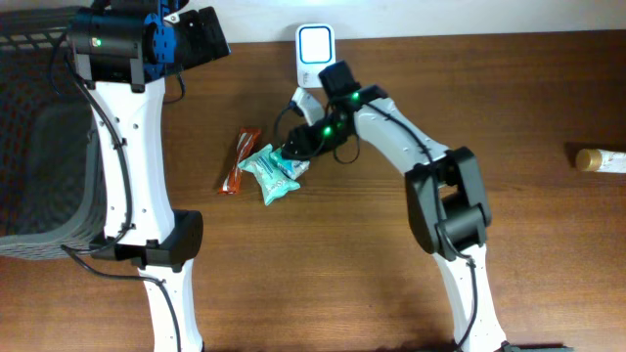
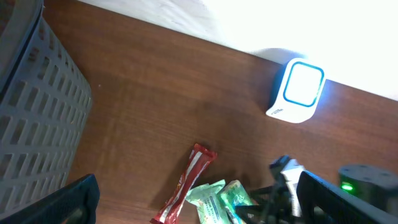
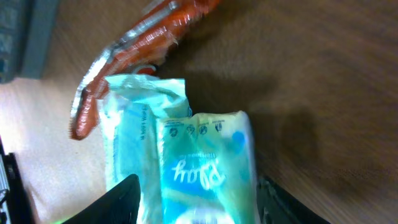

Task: Scan the item barcode
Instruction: 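Grasp the teal wipes pack with the right gripper and lift it to the scanner, then carry the teal pack right with the right gripper and place it by the tube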

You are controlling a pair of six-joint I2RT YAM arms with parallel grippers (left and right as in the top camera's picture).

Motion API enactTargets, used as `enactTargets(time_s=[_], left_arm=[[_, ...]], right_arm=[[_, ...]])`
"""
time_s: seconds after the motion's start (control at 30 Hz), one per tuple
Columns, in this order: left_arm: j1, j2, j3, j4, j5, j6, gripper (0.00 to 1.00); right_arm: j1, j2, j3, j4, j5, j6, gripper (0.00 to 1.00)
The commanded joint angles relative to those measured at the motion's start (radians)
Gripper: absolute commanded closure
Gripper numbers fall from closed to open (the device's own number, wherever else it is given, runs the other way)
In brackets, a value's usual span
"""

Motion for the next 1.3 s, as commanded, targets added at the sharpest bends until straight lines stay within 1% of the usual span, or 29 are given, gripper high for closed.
enactTargets(time_s=[0.0, 0.1, 0.17, 0.2, 0.27, 0.3, 0.43, 0.57, 0.63, 0.67, 0.73, 0.77, 0.8, 0.83, 0.93, 1.03, 1.1, 1.13, 1.17, 1.23, 1.27], left_arm=[[0.002, 0.004, 0.002, 0.000, -0.007, 0.013, 0.01], [0.002, 0.004, 0.002, 0.000, -0.007, 0.013, 0.01], [0.002, 0.004, 0.002, 0.000, -0.007, 0.013, 0.01], [0.002, 0.004, 0.002, 0.000, -0.007, 0.012, 0.01], [0.002, 0.004, 0.002, 0.000, -0.007, 0.013, 0.01], [0.002, 0.004, 0.002, -0.001, -0.007, 0.013, 0.01], [0.002, 0.004, 0.002, 0.000, -0.007, 0.013, 0.01], [0.002, 0.004, 0.002, 0.000, -0.007, 0.013, 0.01], [0.002, 0.004, 0.002, 0.000, -0.007, 0.012, 0.01], [0.002, 0.004, 0.002, 0.000, -0.007, 0.013, 0.01], [0.002, 0.004, 0.002, 0.000, -0.007, 0.013, 0.01], [0.002, 0.004, 0.002, 0.000, -0.007, 0.013, 0.01], [0.002, 0.004, 0.002, 0.000, -0.007, 0.012, 0.01], [0.002, 0.004, 0.002, 0.000, -0.007, 0.013, 0.01], [0.002, 0.004, 0.002, 0.000, -0.007, 0.013, 0.01], [0.002, 0.004, 0.002, 0.000, -0.007, 0.013, 0.01], [0.002, 0.004, 0.002, 0.000, -0.007, 0.013, 0.01], [0.002, 0.004, 0.002, 0.000, -0.007, 0.013, 0.01], [0.002, 0.004, 0.002, -0.001, -0.007, 0.013, 0.01], [0.002, 0.004, 0.002, 0.000, -0.007, 0.013, 0.01], [0.002, 0.004, 0.002, 0.000, -0.007, 0.013, 0.01]], right_arm=[[0.004, 0.042, -0.012, 0.010, -0.001, 0.036, 0.48], [0.003, 0.052, -0.012, 0.010, 0.000, 0.035, 0.57], [0.003, 0.052, -0.012, 0.008, -0.002, 0.039, 0.76], [0.003, 0.052, -0.012, 0.006, -0.002, 0.039, 0.79], [-0.002, 0.048, -0.010, 0.006, -0.002, 0.039, 0.92], [-0.010, 0.043, -0.004, 0.002, -0.002, 0.039, 0.96], [-0.051, 0.037, 0.098, -0.085, 0.008, 0.039, 0.96], [-0.062, 0.037, 0.230, -0.243, 0.237, 0.039, 0.96], [-0.056, 0.037, 0.289, -0.271, 0.321, 0.039, 0.96], [-0.056, 0.037, 0.356, -0.276, 0.398, 0.040, 0.96], [-0.056, 0.037, 0.446, -0.224, 0.573, 0.039, 0.96], [-0.053, 0.037, 0.479, -0.113, 0.833, 0.038, 0.96], [-0.050, 0.038, 0.478, -0.049, 0.941, 0.029, 0.96], [-0.047, 0.038, 0.465, 0.019, 1.004, -0.025, 0.96], [-0.035, 0.049, 0.414, 0.191, 1.020, -0.182, 0.96], [-0.023, 0.084, 0.369, 0.300, 1.016, -0.269, 0.96], [0.002, 0.117, 0.368, 0.330, 1.019, -0.438, 0.96], [0.015, 0.120, 0.368, 0.341, 1.025, -0.488, 0.96], [0.032, 0.123, 0.368, 0.373, 1.050, -0.509, 0.96], [0.064, 0.122, 0.369, 0.496, 1.209, -0.505, 0.96], [0.069, 0.122, 0.369, 0.523, 1.242, -0.505, 0.96]])
